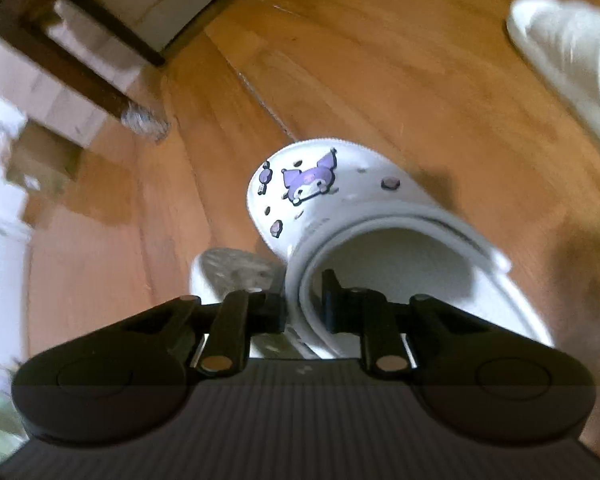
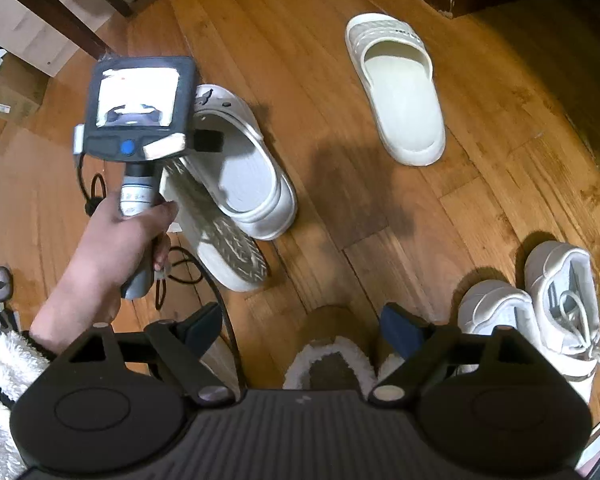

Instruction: Organize scattered shoes

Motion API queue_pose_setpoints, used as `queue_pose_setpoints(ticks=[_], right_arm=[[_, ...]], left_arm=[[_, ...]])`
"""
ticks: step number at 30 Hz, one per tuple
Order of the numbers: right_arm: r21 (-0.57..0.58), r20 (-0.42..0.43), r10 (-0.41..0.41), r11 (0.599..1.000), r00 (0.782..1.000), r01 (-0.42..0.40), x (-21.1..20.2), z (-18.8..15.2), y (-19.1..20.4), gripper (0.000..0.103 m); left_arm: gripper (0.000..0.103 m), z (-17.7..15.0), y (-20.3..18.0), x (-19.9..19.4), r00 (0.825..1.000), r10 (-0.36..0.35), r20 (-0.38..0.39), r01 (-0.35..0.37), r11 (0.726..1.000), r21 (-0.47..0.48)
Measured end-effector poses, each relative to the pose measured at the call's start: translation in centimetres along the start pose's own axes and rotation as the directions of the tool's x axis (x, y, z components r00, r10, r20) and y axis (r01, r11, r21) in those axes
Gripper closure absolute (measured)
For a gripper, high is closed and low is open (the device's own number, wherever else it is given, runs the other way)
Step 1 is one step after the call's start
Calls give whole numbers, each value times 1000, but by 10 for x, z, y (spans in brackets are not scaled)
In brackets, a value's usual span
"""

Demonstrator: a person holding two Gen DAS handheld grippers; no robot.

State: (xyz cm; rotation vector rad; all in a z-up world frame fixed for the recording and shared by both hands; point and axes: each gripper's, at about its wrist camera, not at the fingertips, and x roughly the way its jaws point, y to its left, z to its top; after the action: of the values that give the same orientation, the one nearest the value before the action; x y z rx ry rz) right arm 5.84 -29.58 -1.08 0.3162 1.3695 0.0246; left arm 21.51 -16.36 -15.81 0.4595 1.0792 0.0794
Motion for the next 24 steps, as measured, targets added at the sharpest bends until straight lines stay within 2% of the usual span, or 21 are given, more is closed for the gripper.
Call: queue_pose_setpoints(ticks=[4,7,11,15,17,20,22,24], right_arm=[[24,17,-19,1000,1000,19,-4,3,-7,15],[58,35,4,998,999,-6,-11,7,-12,15],[64,53,-5,998,999,2,-17,9,-12,13],[60,62,-7,998,998,3,-17,9,-7,13],[59,59,10,998,998,-13,-14,5,-1,13],[35,48,18,999,999,-20,-10,2,9,13],[18,39,22,1000,999,-23,-6,1,17,13],[6,26,27,1000,999,-27,-1,0,25,13]], left_arm=[[91,-6,7,-13,998,-69,10,70,996,-53],[91,-13,6,-22,996,-80,27,82,995,-50],[90,-24,15,-42,987,-142,71,149,984,-102],[90,-39,38,-70,964,-242,110,259,950,-176],[89,-62,65,-96,938,-313,148,342,904,-256],[89,-96,98,-129,912,-362,194,407,860,-307],[88,-118,120,-147,904,-377,203,426,844,-327],[87,-139,141,-165,905,-374,200,422,843,-334]])
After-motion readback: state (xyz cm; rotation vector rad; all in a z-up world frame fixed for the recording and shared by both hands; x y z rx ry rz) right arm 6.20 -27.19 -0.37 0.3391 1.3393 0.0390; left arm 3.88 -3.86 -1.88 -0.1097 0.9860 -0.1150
